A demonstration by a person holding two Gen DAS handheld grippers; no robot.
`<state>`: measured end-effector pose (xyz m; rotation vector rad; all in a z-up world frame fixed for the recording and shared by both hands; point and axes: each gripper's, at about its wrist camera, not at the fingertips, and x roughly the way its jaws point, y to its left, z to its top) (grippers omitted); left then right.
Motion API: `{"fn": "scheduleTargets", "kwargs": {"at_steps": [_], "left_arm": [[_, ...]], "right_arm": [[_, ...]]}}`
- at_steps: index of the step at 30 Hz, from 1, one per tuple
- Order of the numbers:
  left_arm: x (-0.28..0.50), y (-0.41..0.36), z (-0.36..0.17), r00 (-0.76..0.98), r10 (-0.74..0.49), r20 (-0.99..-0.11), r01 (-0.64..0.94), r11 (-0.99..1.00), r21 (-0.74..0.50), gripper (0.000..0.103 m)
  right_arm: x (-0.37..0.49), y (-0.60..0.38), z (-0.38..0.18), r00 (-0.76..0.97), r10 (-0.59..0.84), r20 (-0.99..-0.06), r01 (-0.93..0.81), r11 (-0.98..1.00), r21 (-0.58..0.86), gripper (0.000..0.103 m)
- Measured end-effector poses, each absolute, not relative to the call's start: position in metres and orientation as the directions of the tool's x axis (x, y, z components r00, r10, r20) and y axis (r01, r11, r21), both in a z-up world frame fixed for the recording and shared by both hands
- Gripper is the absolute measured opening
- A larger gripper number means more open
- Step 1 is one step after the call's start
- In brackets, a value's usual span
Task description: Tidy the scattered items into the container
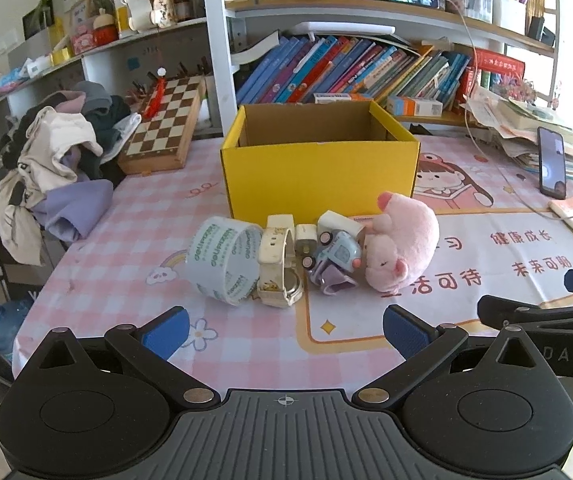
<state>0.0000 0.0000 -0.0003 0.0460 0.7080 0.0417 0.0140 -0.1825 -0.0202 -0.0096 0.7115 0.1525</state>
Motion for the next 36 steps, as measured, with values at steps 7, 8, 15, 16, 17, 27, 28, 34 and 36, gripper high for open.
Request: {"fn": "scheduleTargets", "kwargs": {"at_steps": [7, 8, 15, 16, 17, 27, 28, 34, 36], "left_arm": [[0.000, 0.000, -0.003, 0.766, 0.028, -0.642, -0.006, 0.999, 0.036, 0.103], [0.001, 0.000, -0.003, 0.766, 0.025, -0.642, -0.004, 0.999, 0.034, 0.103], [-0.004, 0.000, 0.000, 0.771, 0.021, -0.636, 0.003, 0.999, 0.036, 0.103], [-0.004, 0.001, 0.000, 0.767, 0.017, -0.641, 0.005, 0.999, 0.033, 0.103], [-0.004, 0.002, 0.000, 0.764, 0.014, -0.645, 0.007, 1.000, 0.029, 0.103], [-0.006, 0.006, 0.000, 0.752, 0.025, -0.658, 0.017, 0.998, 0.057, 0.103], [-0.007, 0.006, 0.000, 0.756, 0.025, -0.654, 0.016, 0.998, 0.057, 0.103], [-0.009, 0.009, 0.000, 0.759, 0.039, -0.650, 0.015, 0.997, 0.077, 0.103], [-0.010, 0.011, 0.000, 0.752, 0.037, -0.658, 0.017, 0.997, 0.076, 0.103]], "right_arm": [[0.015, -0.182, -0.019, 0.754, 0.129, -0.644, -0.140, 0.990, 0.035, 0.103], [0.014, -0.182, -0.019, 0.757, 0.128, -0.641, -0.139, 0.990, 0.033, 0.103], [0.013, -0.181, -0.016, 0.767, 0.110, -0.632, -0.128, 0.992, 0.018, 0.103], [0.013, -0.180, -0.015, 0.768, 0.110, -0.631, -0.127, 0.992, 0.017, 0.103], [0.013, -0.180, -0.015, 0.768, 0.109, -0.631, -0.127, 0.992, 0.017, 0.103], [0.011, -0.173, -0.014, 0.768, 0.114, -0.630, -0.133, 0.991, 0.018, 0.103], [0.011, -0.172, -0.014, 0.767, 0.112, -0.631, -0.133, 0.991, 0.015, 0.103], [0.008, -0.168, -0.014, 0.768, 0.115, -0.630, -0.139, 0.990, 0.011, 0.103], [0.007, -0.169, -0.015, 0.769, 0.115, -0.629, -0.142, 0.990, 0.008, 0.103]]}}
